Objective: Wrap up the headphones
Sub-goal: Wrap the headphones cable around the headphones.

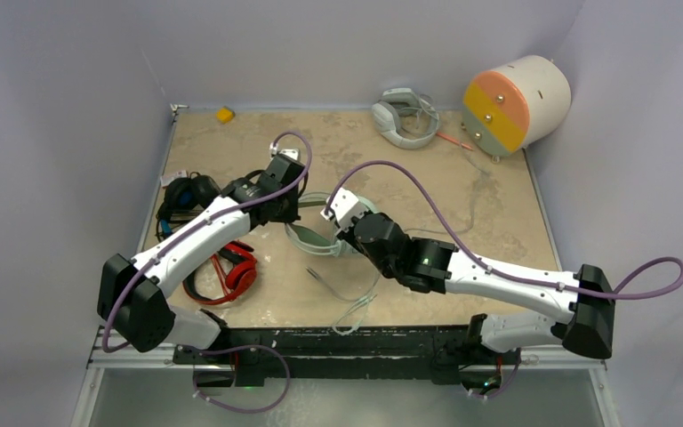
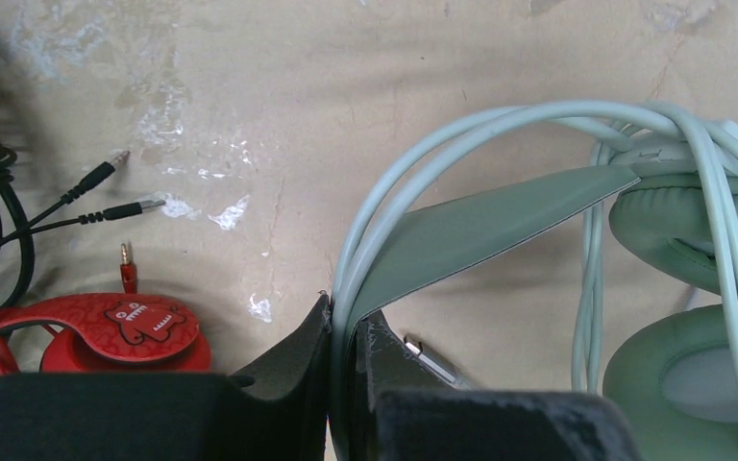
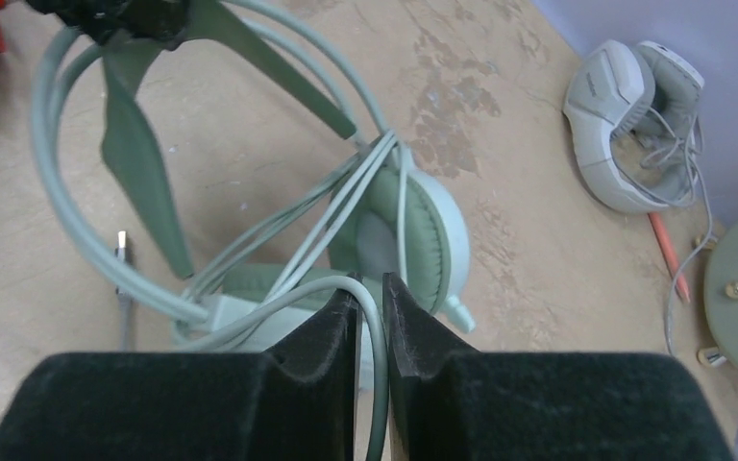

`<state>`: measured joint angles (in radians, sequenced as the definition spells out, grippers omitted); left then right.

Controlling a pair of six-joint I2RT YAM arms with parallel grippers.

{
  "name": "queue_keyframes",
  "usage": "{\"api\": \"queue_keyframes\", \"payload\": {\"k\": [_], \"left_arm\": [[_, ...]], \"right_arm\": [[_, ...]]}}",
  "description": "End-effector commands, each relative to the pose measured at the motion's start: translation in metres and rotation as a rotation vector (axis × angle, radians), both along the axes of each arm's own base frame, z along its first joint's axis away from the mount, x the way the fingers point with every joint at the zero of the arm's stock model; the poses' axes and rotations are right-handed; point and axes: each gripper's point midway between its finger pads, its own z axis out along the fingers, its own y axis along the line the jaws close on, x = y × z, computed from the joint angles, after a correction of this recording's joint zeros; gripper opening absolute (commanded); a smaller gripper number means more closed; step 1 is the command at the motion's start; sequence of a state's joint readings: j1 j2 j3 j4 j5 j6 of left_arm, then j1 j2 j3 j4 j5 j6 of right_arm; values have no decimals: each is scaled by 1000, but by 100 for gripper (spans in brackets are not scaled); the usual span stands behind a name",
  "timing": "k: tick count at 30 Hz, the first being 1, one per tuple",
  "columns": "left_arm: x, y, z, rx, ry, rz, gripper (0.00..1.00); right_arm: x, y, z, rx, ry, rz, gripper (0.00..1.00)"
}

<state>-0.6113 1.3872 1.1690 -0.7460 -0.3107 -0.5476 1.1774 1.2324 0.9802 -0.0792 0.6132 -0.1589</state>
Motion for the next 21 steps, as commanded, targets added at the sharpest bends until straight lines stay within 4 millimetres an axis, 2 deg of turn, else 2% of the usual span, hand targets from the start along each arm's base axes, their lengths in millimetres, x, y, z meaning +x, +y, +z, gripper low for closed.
{"api": "queue_keyframes", "payload": {"k": [1,7,11,16,21], "left_arm": [[-1,-21,11,-74,-21,-93,0],[-19,-24,9,-81,8,-189,0],[-29,-18,6,-45,36,-226,0],[-30,-14,11,-27,2,-233,0],[-35,-23,12,-23,14,-285,0]], "right_arm": [[25,-11,22,66,-49,-106,16],[42,-32,6,76,90,-151,21],[48,-40,0,67,132,-166,23],[57,-49,-7,68,186,-189,28],[65,-51,-8,76,206,-196,31]]}}
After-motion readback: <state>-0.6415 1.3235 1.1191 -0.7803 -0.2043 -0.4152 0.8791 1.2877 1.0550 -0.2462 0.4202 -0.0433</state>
